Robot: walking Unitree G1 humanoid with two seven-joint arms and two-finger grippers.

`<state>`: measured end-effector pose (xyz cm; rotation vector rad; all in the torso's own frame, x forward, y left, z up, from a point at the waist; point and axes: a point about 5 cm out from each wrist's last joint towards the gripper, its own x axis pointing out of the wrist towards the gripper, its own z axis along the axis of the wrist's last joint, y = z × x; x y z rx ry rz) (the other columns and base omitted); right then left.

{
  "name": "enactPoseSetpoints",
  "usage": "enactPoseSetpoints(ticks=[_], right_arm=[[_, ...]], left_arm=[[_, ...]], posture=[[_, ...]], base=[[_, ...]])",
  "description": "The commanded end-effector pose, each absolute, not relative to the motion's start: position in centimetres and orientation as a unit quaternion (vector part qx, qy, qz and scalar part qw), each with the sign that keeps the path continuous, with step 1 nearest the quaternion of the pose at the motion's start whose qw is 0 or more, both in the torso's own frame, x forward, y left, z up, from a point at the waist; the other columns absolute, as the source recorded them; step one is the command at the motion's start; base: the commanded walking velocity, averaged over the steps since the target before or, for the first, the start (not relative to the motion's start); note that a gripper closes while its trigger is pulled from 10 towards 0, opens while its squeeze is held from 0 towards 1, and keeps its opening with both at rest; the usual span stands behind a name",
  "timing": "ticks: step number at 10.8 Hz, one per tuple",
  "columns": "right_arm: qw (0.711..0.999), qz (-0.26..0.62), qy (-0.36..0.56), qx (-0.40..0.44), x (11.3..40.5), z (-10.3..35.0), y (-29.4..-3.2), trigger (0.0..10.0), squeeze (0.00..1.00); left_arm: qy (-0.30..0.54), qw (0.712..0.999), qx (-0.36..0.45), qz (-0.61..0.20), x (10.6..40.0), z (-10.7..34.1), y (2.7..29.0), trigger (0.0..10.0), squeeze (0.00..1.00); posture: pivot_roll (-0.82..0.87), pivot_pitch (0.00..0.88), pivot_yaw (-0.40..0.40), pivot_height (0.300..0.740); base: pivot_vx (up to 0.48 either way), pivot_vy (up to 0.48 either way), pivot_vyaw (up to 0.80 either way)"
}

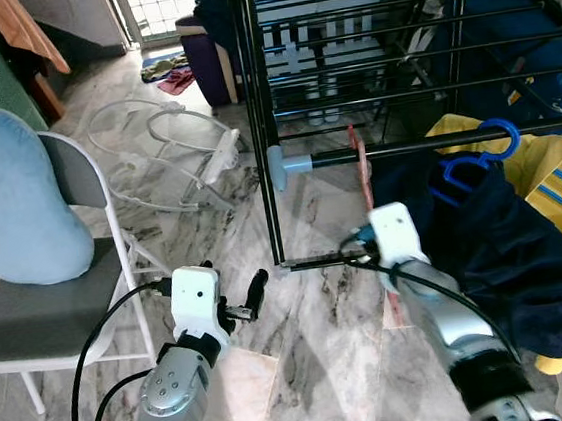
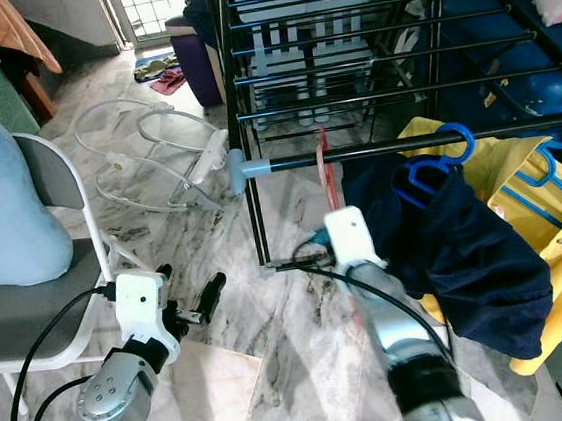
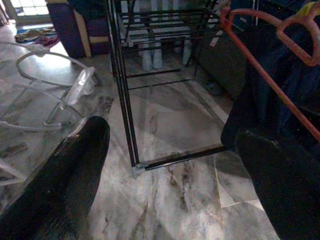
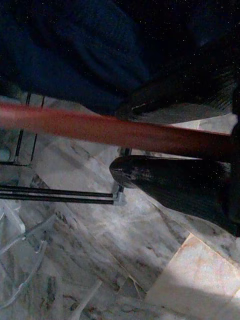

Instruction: Hang hanger

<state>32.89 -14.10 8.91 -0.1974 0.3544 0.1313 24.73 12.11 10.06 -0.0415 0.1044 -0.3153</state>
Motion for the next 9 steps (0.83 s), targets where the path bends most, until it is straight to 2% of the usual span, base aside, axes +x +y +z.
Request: enactPoseSetpoints(ticks=[1, 7, 9], right_arm=[[0.981, 0.069, 0.157, -0.092, 32.7, 9.5, -14.1, 10.0, 1.00], [0.989, 0.071, 0.107, -0.077, 31.0, 10.7, -14.4, 10.0, 1.00], [0.991, 0.066, 0.081, -0.080, 30.1, 11.5, -15.6, 10.0, 1.00]], left_arm=[[0.063, 0.987, -0.017, -0.150, 24.7, 9.6, 12.6, 10.0, 0.00], [0.051, 0.993, 0.014, -0.106, 25.2, 10.1, 14.2, 10.0, 0.00], [0.047, 0.995, 0.020, -0.089, 24.9, 10.3, 14.5, 10.0, 0.00]], posture=[[-0.06, 0.103, 0.046, 0.740], [-0.06, 0.093, 0.052, 0.740], [-0.06, 0.089, 0.051, 0.740]], base=[[0.000, 0.000, 0.00], [0.000, 0.000, 0.00], [0.000, 0.000, 0.00]])
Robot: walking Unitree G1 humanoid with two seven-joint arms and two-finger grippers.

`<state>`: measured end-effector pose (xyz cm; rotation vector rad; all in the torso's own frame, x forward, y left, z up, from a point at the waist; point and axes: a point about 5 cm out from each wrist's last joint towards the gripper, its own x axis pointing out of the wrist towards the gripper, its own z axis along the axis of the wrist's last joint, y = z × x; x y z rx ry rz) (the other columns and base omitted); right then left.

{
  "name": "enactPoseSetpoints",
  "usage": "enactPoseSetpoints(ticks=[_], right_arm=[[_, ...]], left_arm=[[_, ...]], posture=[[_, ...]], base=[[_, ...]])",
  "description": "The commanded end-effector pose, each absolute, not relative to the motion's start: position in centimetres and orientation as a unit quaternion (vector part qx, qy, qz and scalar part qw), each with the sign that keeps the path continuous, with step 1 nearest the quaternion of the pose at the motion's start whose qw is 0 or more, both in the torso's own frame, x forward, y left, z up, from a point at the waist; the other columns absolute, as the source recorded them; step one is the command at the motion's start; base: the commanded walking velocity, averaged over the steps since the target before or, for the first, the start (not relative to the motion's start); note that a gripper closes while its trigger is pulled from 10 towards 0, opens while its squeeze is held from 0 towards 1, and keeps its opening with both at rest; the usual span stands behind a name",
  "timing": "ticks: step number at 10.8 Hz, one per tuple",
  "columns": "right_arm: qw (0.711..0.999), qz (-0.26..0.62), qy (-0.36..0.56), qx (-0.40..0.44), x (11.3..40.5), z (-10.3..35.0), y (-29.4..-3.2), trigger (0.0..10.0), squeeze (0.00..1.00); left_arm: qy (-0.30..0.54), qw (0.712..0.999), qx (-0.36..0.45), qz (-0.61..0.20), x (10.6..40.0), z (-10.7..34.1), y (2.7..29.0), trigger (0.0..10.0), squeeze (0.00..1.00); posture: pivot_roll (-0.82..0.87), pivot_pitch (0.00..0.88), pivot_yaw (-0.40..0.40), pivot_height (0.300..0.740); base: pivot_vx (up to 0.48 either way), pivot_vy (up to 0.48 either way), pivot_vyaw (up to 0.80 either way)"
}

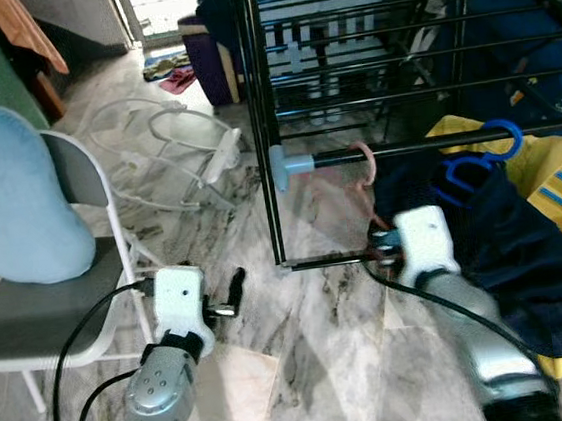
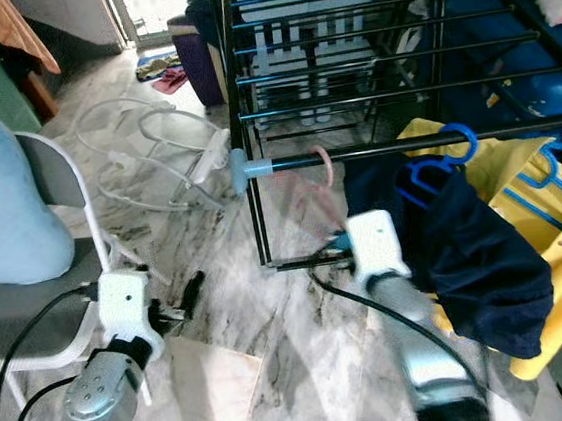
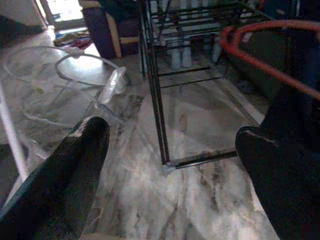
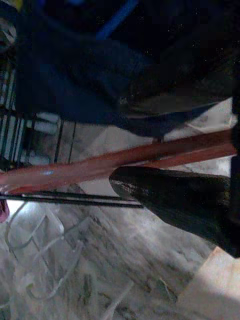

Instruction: Hang hanger

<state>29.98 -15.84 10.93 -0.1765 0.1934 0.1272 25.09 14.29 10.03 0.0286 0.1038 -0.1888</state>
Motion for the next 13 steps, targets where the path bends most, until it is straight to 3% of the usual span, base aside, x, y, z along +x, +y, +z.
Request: enactPoseSetpoints(ticks=[1, 3, 8, 13], right_arm=[[0.991, 0.064, 0.082, -0.083, 29.6, 11.4, -16.0, 10.0, 1.00], [0.991, 0.061, 0.085, -0.082, 29.4, 11.0, -16.1, 10.0, 1.00], [0.990, 0.089, -0.003, -0.105, 27.7, 14.3, -15.7, 10.0, 1.00], [0.989, 0.107, -0.009, -0.106, 28.0, 15.1, -15.1, 10.0, 1.00]], left_arm=[[0.049, 0.995, 0.021, -0.089, 24.8, 10.2, 14.5, 10.0, 0.00], [0.048, 0.994, 0.023, -0.091, 24.8, 10.3, 14.4, 10.0, 0.00], [0.024, 0.996, 0.073, -0.055, 24.2, 11.7, 15.9, 10.0, 0.00], [0.022, 0.994, 0.092, -0.050, 24.1, 11.6, 15.2, 10.0, 0.00]], posture=[[-0.06, 0.089, 0.053, 0.740], [-0.05, 0.085, 0.056, 0.740], [-0.04, 0.077, 0.059, 0.740], [-0.05, 0.086, 0.048, 0.740]], base=[[0.000, 0.000, 0.00], [0.000, 0.000, 0.00], [0.000, 0.000, 0.00], [0.000, 0.000, 0.00]])
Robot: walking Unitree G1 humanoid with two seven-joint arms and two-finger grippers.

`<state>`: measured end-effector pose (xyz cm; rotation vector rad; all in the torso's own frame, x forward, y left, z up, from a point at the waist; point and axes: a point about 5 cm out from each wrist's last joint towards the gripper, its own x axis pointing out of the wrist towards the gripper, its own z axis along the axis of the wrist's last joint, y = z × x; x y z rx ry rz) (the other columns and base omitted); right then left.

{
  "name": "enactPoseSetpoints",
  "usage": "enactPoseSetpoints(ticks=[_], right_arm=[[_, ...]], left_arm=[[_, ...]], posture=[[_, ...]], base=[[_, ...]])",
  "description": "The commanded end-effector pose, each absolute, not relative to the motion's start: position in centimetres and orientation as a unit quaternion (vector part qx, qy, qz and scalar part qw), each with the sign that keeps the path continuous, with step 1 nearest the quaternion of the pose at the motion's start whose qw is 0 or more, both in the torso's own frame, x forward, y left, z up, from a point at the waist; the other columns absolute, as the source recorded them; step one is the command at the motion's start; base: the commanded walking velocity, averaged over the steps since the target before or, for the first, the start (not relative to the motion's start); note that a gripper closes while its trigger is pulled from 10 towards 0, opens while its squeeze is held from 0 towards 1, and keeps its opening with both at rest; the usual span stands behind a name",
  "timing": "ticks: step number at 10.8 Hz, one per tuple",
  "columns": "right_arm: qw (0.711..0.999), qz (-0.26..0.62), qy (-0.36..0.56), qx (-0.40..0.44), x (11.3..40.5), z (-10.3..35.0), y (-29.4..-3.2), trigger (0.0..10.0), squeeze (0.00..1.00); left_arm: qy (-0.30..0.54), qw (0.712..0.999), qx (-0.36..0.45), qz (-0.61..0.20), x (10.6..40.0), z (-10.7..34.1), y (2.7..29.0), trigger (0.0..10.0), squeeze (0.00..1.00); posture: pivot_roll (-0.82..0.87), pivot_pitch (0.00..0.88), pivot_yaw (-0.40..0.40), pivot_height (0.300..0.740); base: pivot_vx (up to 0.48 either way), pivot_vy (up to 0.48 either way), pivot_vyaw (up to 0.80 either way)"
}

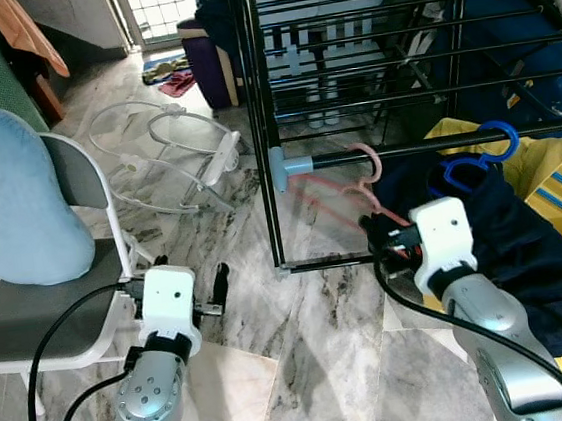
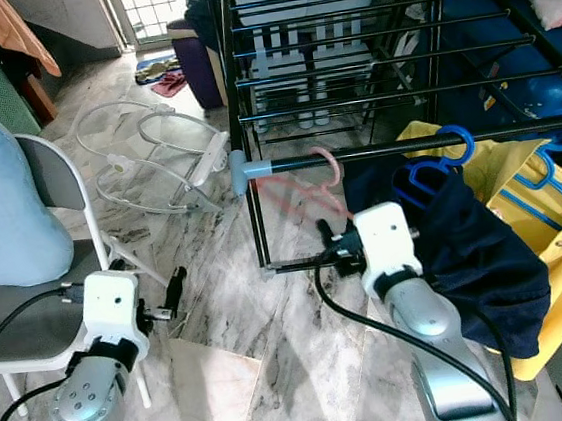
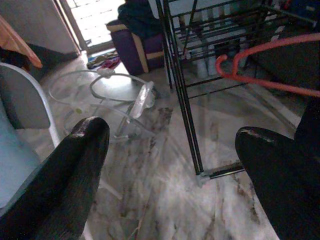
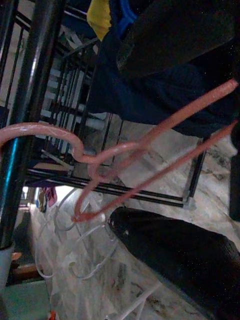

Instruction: Hang hanger

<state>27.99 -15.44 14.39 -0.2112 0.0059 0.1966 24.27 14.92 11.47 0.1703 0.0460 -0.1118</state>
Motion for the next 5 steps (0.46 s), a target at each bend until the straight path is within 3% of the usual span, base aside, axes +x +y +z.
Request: enactPoseSetpoints(ticks=[1, 5], right_arm=[[0.989, 0.105, -0.013, -0.104, 28.17, 15.39, -15.12, 10.0, 1.00], [0.989, 0.106, -0.014, -0.101, 28.27, 15.47, -14.75, 10.0, 1.00]], left_arm=[[0.018, 0.994, 0.097, -0.040, 24.66, 11.80, 15.50, 10.0, 0.00], [0.019, 0.994, 0.105, -0.030, 24.93, 11.74, 15.40, 10.0, 0.00]], posture=[[-0.05, 0.084, 0.048, 0.740], [-0.05, 0.080, 0.053, 0.740]], base=[[0.000, 0.000, 0.00], [0.000, 0.000, 0.00]])
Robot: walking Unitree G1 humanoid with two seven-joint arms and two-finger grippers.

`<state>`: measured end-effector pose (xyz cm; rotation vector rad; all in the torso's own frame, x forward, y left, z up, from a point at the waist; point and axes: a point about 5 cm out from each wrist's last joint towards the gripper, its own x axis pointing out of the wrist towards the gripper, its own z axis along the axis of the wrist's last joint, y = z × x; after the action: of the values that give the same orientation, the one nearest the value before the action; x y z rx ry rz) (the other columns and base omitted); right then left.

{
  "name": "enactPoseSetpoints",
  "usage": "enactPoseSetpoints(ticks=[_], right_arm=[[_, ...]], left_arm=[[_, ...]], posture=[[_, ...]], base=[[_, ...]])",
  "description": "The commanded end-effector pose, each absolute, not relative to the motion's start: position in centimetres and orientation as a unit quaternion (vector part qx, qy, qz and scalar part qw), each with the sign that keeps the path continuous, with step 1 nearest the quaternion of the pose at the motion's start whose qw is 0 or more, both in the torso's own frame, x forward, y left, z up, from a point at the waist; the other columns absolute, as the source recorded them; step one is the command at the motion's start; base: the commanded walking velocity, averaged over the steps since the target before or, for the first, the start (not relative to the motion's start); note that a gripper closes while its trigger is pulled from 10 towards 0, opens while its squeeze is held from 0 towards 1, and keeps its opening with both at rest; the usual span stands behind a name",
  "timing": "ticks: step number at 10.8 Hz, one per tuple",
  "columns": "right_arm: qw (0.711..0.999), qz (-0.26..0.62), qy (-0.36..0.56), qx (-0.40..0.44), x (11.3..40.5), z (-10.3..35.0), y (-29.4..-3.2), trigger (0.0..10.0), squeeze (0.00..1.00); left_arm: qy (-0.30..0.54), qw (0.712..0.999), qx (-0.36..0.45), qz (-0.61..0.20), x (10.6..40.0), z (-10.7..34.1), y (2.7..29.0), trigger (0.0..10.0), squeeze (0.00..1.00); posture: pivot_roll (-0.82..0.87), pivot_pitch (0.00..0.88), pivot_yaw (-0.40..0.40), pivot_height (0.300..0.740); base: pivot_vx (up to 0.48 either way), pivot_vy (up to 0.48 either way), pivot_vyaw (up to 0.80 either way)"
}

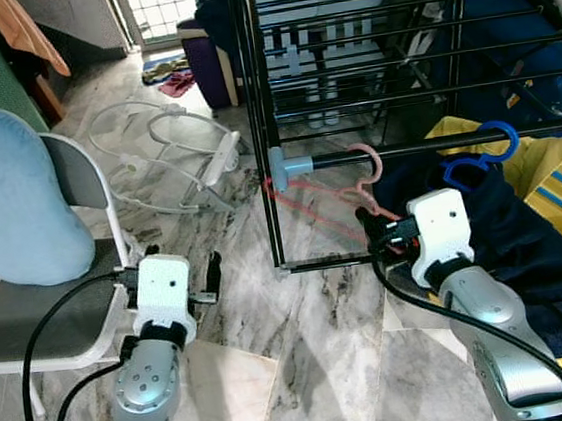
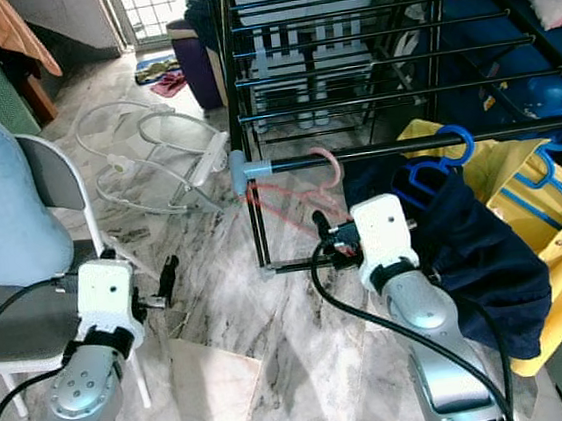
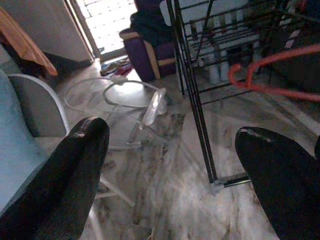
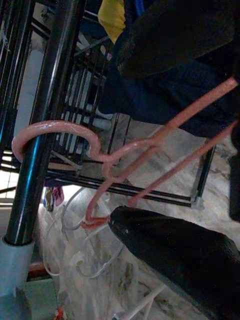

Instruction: Hang hanger

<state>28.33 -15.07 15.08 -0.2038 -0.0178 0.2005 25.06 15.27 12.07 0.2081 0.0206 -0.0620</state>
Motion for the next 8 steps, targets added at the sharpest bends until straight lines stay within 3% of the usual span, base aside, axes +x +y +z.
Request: enactPoseSetpoints(ticks=[1, 2, 3, 8], right_arm=[[0.989, 0.106, -0.015, -0.099, 28.48, 15.60, -14.64, 10.0, 0.97], [0.989, 0.108, -0.013, -0.097, 28.72, 15.62, -14.52, 10.0, 0.29], [0.989, 0.110, -0.013, -0.097, 28.84, 15.62, -14.42, 10.0, 0.00], [0.989, 0.119, -0.012, -0.092, 29.23, 15.55, -13.86, 10.0, 0.00]], left_arm=[[0.026, 0.993, 0.114, -0.027, 24.83, 11.48, 15.31, 10.0, 0.00], [0.027, 0.993, 0.115, -0.027, 24.77, 11.39, 15.23, 10.0, 0.00], [0.027, 0.992, 0.117, -0.025, 24.74, 11.36, 15.24, 10.0, 0.00], [0.025, 0.992, 0.120, -0.019, 24.85, 11.39, 15.23, 10.0, 0.00]], posture=[[-0.05, 0.080, 0.053, 0.740], [-0.05, 0.080, 0.053, 0.740], [-0.05, 0.080, 0.053, 0.740], [-0.04, 0.070, 0.051, 0.740]], base=[[-0.251, 0.000, 0.00], [-0.270, 0.000, 0.00], [-0.270, 0.000, 0.00], [-0.272, 0.000, 0.00]])
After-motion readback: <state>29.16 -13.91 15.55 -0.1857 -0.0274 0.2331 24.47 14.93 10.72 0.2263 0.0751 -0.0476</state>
